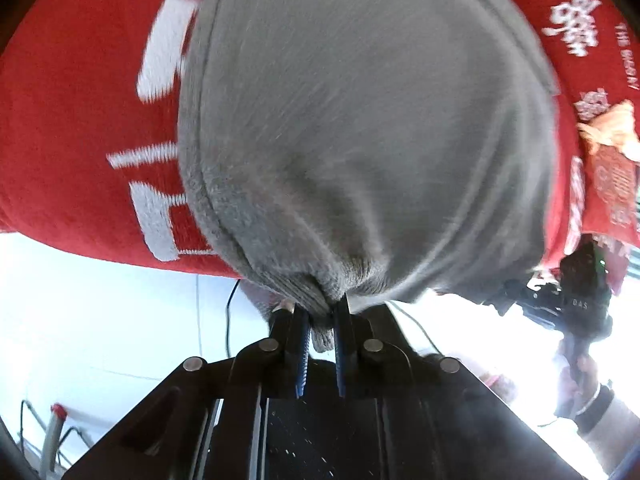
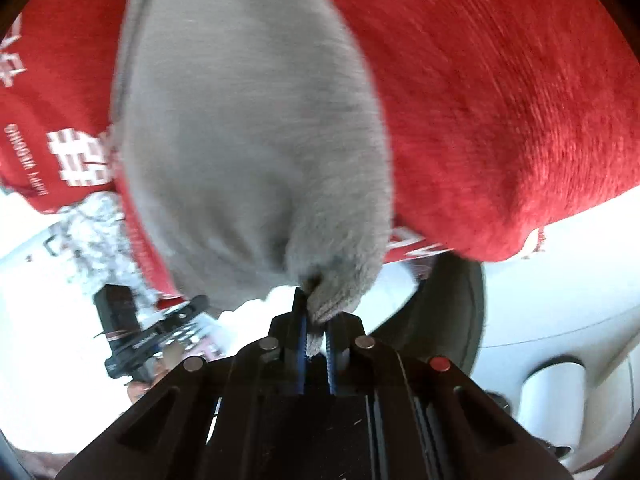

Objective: Fold small clothes

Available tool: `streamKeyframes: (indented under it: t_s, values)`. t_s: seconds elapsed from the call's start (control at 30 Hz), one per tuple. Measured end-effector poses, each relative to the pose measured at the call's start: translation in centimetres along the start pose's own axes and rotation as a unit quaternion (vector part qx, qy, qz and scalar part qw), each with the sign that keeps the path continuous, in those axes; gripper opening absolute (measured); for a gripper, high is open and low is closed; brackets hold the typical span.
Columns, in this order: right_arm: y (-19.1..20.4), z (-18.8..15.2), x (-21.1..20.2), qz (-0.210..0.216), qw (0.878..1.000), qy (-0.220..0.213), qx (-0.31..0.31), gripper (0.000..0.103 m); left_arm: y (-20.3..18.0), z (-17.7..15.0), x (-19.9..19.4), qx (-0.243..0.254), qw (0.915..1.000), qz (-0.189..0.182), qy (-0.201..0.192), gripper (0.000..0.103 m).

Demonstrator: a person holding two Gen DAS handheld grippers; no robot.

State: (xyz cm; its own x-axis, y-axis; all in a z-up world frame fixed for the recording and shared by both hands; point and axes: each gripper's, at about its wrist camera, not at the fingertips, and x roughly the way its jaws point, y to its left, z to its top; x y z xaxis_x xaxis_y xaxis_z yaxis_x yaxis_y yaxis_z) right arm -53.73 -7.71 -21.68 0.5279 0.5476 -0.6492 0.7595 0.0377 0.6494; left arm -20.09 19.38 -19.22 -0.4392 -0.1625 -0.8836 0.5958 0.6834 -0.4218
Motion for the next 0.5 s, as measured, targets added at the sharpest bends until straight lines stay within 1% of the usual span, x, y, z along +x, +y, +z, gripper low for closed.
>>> streamKeyframes:
  t_s: [0.1, 0.13, 0.2, 0.23, 0.3, 0.4, 0.43, 0.47, 0.5]
  values:
    - [2.5, 0.2, -2.0, 0.049, 0.998, -0.017, -0.019, 0.008, -0.2, 0.2, -3.3, 0.008, 0.9994, -0.023, -0.024, 0.012]
    - [3.2, 0.5, -2.7, 0.06, 0.998, -0.024, -0.024, 0.008, -0.4, 0.8, -4.9, 0.009, 0.9986, -0.034, -0.039, 0.012]
    - [5.2, 1.6, -4.2, 0.093, 0.994, -0.048, -0.035, 0.008, -0.8, 1.6, -6.7, 0.008, 0.9966, -0.051, -0.065, 0.012]
    - [6.1, 2.1, -4.7, 0.108, 0.992, -0.059, -0.037, 0.008, -0.9, 2.6, -7.2, 0.007, 0.9958, -0.054, -0.073, 0.012]
    - [7.3, 3.9, -5.9, 0.131, 0.988, -0.075, -0.041, 0.008, -1.4, 5.1, -9.3, 0.011, 0.993, -0.058, -0.102, 0.012]
    - [8.8, 6.9, -7.4, 0.152, 0.983, -0.09, -0.048, 0.008, -1.9, 9.3, -10.2, 0.017, 0.9898, -0.051, -0.132, 0.012]
    - [9.4, 7.3, -7.6, 0.156, 0.982, -0.093, -0.049, 0.008, -2.2, 10.6, -10.5, 0.015, 0.9888, -0.047, -0.141, 0.012]
    - [10.5, 7.7, -7.2, 0.157, 0.981, -0.097, -0.051, 0.008, -2.4, 11.3, -11.0, 0.012, 0.9881, -0.046, -0.146, 0.012]
    - [10.9, 8.2, -7.4, 0.16, 0.981, -0.099, -0.05, 0.008, -2.6, 12.2, -11.3, 0.01, 0.9874, -0.047, -0.151, 0.0]
